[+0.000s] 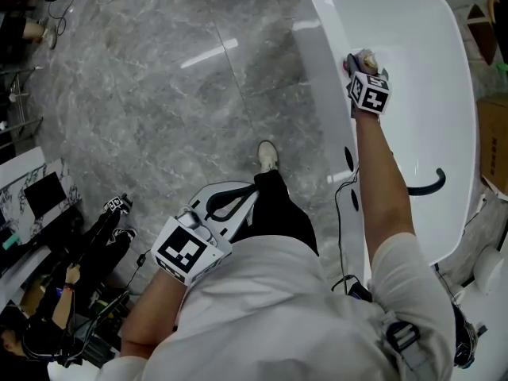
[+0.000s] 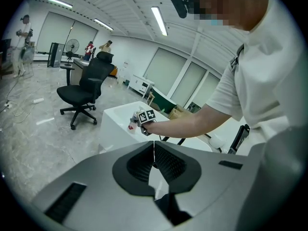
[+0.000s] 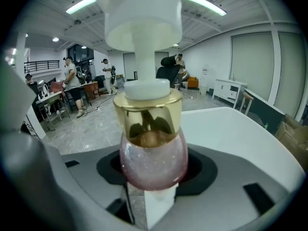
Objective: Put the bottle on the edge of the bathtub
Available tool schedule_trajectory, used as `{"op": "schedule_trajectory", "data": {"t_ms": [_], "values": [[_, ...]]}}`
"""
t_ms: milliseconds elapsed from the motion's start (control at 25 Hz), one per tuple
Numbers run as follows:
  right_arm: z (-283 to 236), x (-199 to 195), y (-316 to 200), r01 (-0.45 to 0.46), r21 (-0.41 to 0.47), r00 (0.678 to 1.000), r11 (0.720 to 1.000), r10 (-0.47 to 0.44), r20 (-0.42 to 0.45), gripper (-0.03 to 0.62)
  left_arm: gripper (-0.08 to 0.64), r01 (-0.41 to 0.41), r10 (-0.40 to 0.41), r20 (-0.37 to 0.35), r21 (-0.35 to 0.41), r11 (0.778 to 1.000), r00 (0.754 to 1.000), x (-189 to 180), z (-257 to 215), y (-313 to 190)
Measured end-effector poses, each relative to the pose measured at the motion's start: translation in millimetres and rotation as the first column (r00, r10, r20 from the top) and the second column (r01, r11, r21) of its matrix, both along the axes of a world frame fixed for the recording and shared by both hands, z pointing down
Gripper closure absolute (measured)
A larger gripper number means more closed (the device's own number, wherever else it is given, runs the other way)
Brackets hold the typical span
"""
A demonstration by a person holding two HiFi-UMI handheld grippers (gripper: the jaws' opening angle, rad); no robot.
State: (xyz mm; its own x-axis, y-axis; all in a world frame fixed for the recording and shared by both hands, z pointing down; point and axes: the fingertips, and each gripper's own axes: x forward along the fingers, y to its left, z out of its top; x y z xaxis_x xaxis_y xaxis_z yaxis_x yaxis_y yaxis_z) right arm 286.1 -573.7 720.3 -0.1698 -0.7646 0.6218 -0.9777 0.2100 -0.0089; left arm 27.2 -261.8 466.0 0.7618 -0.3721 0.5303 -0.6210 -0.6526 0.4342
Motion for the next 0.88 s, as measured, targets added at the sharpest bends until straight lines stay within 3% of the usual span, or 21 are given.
{"op": "schedule_trajectory", "data": {"t_ms": [400,880], "values": [[-2,5,18,-0.037,-0.01,0.999,0.999,0.037,0.002,0.295,0.54,0.007,-0.007,-0.015,0.011,1.0,1.0,-11,-1,19],[-25,7,73,-0.085,-0.015,0.996,0.996,0.085,0.007,0.313,0.54,-0.031,0.035,-0.052,0.066,0.997,0.998,-20,-17,43]]}}
